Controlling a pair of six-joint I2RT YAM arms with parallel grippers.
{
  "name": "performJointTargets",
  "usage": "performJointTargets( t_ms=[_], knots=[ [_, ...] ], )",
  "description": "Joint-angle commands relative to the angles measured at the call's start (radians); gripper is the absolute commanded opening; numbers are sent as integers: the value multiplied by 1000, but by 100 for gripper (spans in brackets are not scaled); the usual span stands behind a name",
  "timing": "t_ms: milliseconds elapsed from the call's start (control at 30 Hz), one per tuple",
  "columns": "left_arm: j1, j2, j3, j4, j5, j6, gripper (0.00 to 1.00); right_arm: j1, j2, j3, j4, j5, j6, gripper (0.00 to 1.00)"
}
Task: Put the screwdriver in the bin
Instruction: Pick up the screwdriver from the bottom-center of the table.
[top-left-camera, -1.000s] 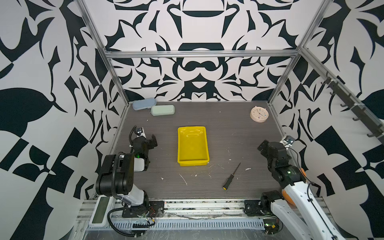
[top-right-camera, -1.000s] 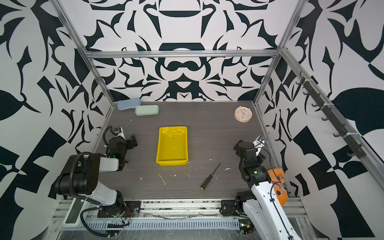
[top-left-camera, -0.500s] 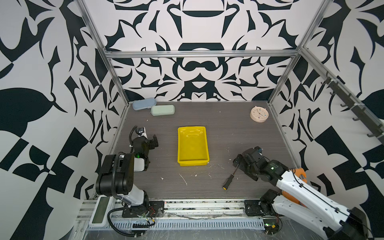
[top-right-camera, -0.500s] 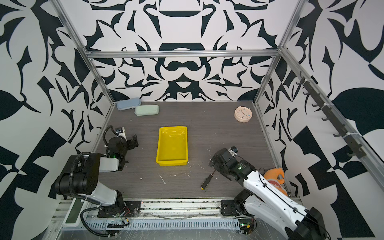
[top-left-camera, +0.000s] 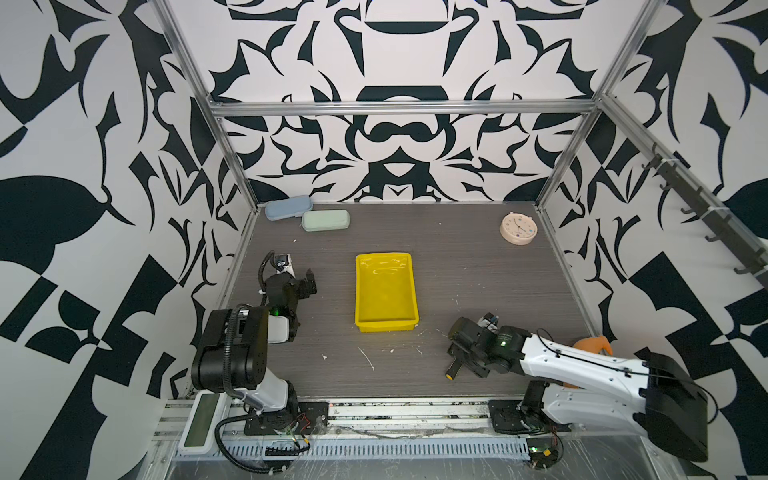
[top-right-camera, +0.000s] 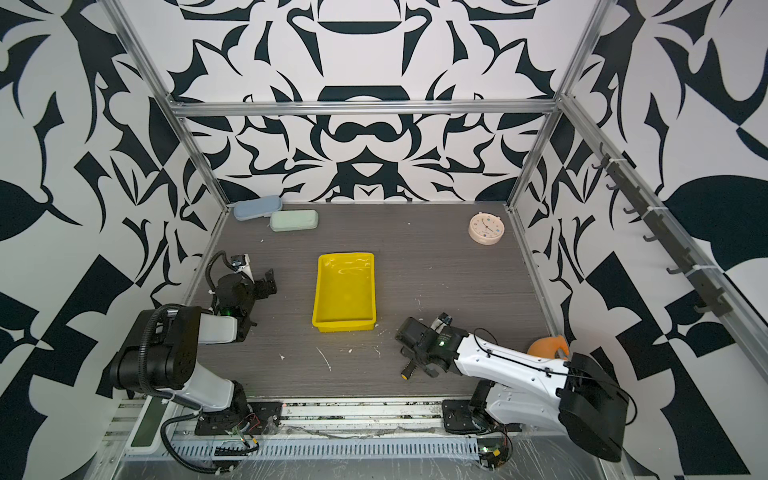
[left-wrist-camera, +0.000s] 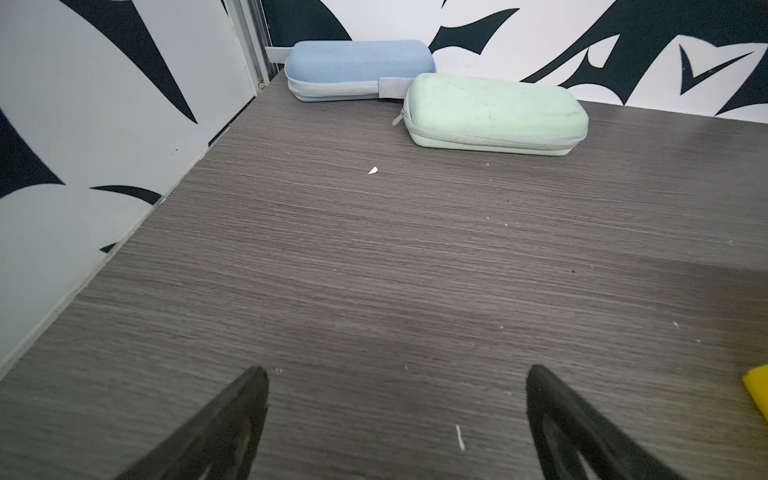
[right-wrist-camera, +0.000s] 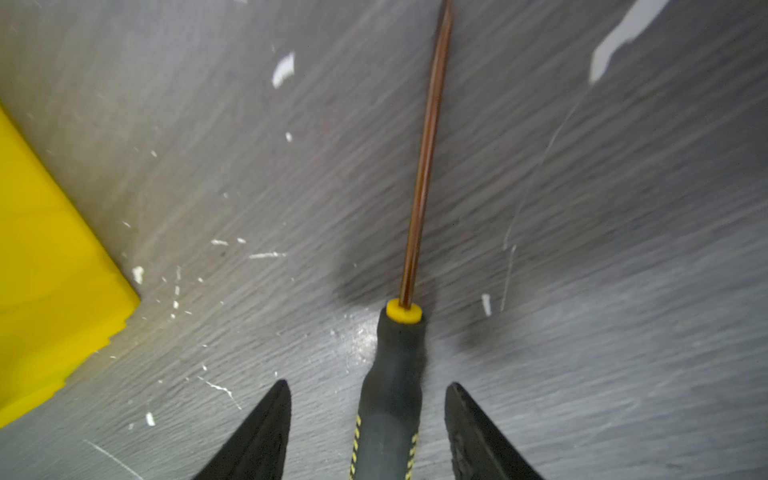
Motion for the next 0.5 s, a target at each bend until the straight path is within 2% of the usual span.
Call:
performJointTargets(
  t_ms=[0, 200, 233, 333, 467],
  knots=[
    [4, -7, 16, 10, 13, 11, 99, 24, 38, 22, 31, 27, 71, 63],
    [3, -59, -17, 38, 39, 12, 99, 50, 76, 11, 40, 31, 105, 53],
    [3, -101, -10, -13, 30, 4, 99, 54, 75, 8, 40, 69, 110, 52],
    [2, -237, 78, -305, 20, -29, 99, 55, 80, 1, 47, 81, 113, 42],
    [-3, -385, 164, -541, 92, -122, 99, 55, 112, 6, 51, 80, 107, 41]
  ],
)
